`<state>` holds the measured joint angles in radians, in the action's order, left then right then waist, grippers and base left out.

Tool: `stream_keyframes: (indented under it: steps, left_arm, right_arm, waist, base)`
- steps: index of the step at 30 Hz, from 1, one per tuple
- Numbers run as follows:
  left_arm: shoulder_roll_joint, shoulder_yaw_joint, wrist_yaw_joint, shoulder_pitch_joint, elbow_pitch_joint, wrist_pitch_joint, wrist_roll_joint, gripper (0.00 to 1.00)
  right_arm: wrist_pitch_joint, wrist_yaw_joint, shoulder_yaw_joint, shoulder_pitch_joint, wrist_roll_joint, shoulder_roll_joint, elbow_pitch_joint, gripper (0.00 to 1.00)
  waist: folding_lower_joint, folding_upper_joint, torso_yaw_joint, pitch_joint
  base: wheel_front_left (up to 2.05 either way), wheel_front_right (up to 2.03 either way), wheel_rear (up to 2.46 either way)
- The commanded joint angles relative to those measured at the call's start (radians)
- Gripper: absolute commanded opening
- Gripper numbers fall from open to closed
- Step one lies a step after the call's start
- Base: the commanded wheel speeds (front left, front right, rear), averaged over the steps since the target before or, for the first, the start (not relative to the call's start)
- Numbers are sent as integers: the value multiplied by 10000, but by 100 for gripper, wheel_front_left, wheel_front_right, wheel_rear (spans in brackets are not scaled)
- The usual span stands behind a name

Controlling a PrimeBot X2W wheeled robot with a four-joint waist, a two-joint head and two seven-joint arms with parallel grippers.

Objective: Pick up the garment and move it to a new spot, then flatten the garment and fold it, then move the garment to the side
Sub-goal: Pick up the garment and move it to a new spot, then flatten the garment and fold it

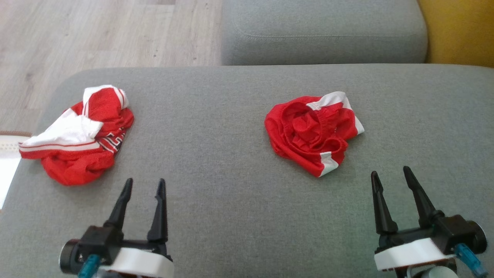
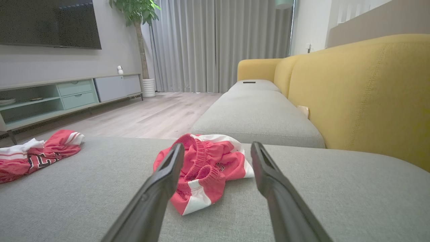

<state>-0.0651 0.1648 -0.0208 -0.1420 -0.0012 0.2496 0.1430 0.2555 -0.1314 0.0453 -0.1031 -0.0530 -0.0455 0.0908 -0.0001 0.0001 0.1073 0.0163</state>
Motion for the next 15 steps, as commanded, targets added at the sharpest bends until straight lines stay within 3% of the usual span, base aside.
stream_keyframes:
  steps: [1, 15]
  left_arm:
    - [49, -313, 98, 374, -401, 122, -199, 100]
    - [131, -152, 289, 491, 78, 122, -925, 100]
  right_arm:
    - [63, 7, 135, 199, -34, -47, -248, 100]
    - [63, 7, 86, 271, -228, -47, 115, 100]
  waist:
    - [1, -1, 57, -10]
    - [1, -1, -15, 47]
  base:
    - [0, 0, 0]
    - [0, 0, 0]
